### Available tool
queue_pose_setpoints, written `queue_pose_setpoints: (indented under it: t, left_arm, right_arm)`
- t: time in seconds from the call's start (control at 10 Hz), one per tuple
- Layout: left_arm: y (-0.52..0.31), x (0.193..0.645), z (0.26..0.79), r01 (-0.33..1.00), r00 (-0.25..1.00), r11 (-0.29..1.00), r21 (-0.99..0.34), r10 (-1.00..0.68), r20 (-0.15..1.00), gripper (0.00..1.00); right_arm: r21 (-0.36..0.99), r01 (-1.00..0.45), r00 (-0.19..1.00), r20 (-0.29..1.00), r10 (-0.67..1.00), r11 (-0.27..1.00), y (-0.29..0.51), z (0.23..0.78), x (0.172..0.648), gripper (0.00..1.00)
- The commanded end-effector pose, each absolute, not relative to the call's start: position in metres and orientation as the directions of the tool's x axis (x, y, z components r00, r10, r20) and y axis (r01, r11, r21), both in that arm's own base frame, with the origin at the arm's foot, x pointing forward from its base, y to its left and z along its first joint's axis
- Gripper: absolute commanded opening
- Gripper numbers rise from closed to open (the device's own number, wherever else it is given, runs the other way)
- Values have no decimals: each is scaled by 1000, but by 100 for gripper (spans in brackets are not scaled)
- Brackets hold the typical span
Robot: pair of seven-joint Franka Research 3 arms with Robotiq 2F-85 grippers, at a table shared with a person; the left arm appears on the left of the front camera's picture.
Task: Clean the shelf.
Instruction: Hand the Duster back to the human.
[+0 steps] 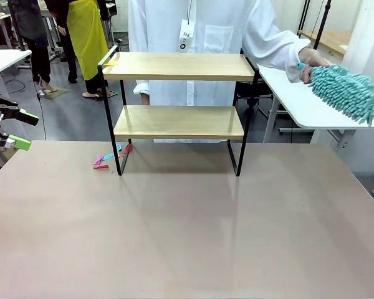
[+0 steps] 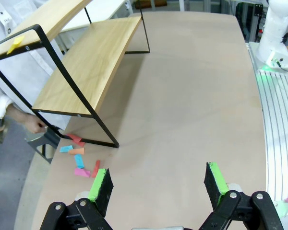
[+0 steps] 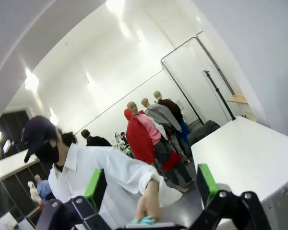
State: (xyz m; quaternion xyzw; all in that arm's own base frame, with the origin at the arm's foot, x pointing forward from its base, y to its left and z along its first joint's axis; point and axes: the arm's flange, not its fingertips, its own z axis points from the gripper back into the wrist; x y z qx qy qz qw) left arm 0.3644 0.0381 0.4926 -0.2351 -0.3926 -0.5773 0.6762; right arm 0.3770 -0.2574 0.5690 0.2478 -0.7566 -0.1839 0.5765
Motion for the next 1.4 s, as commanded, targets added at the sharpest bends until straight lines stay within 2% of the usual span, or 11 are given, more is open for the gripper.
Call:
queue_pose_setpoints:
  t: [0.0, 0.1, 1.3]
  left_arm:
    - [37, 366, 492, 964, 8, 223, 147, -573, 819, 100]
    - [37, 366, 492, 964, 8, 223, 147, -573, 819, 100]
    - [37, 366, 492, 964, 8, 223, 147, -573, 819, 100]
  right_arm:
    - [633, -154, -211, 729, -651, 759, -282, 570, 392, 100]
    - [564, -163, -212, 781, -587, 810, -257, 569, 377, 100]
    - [564, -163, -212, 781, -587, 810, -257, 569, 377, 100]
